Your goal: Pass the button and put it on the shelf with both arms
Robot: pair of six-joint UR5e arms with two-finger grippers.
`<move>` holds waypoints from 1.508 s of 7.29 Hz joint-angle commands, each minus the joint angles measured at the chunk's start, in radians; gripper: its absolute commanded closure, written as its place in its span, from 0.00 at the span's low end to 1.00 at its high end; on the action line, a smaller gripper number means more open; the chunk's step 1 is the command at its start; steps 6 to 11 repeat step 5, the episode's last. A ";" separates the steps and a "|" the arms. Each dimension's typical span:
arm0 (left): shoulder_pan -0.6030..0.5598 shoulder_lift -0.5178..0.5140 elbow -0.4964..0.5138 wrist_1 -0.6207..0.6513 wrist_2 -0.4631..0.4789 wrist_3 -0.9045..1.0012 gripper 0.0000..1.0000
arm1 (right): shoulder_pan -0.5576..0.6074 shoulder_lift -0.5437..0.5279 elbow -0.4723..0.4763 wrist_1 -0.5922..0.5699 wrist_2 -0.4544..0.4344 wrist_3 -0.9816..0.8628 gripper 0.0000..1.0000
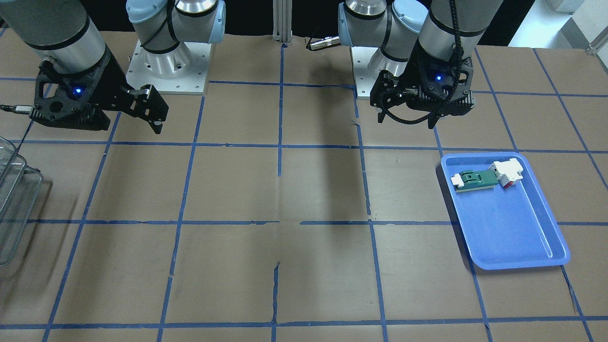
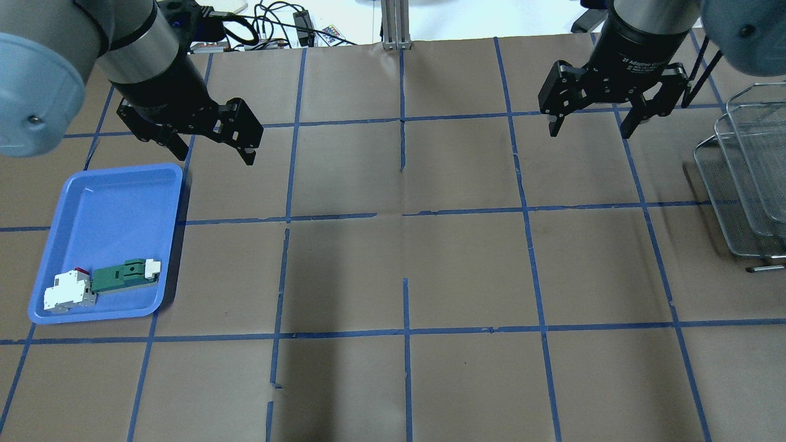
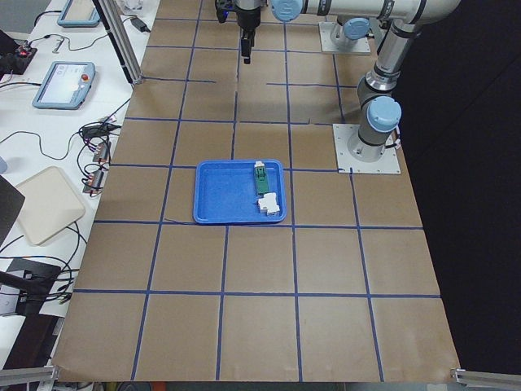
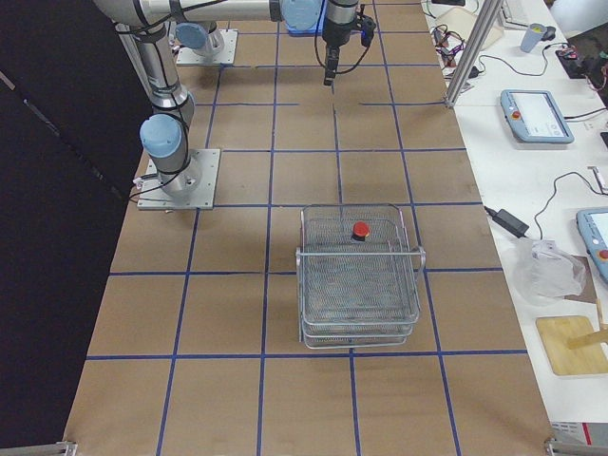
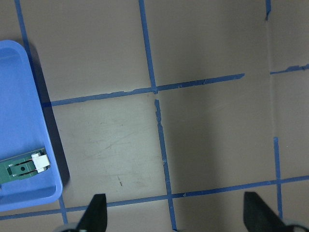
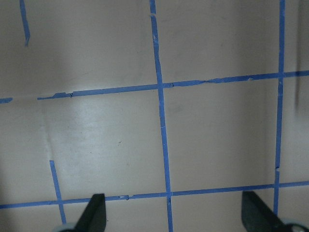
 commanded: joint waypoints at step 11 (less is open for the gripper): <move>0.002 0.002 -0.003 0.000 0.000 -0.002 0.00 | -0.005 -0.017 0.005 -0.016 -0.001 0.017 0.00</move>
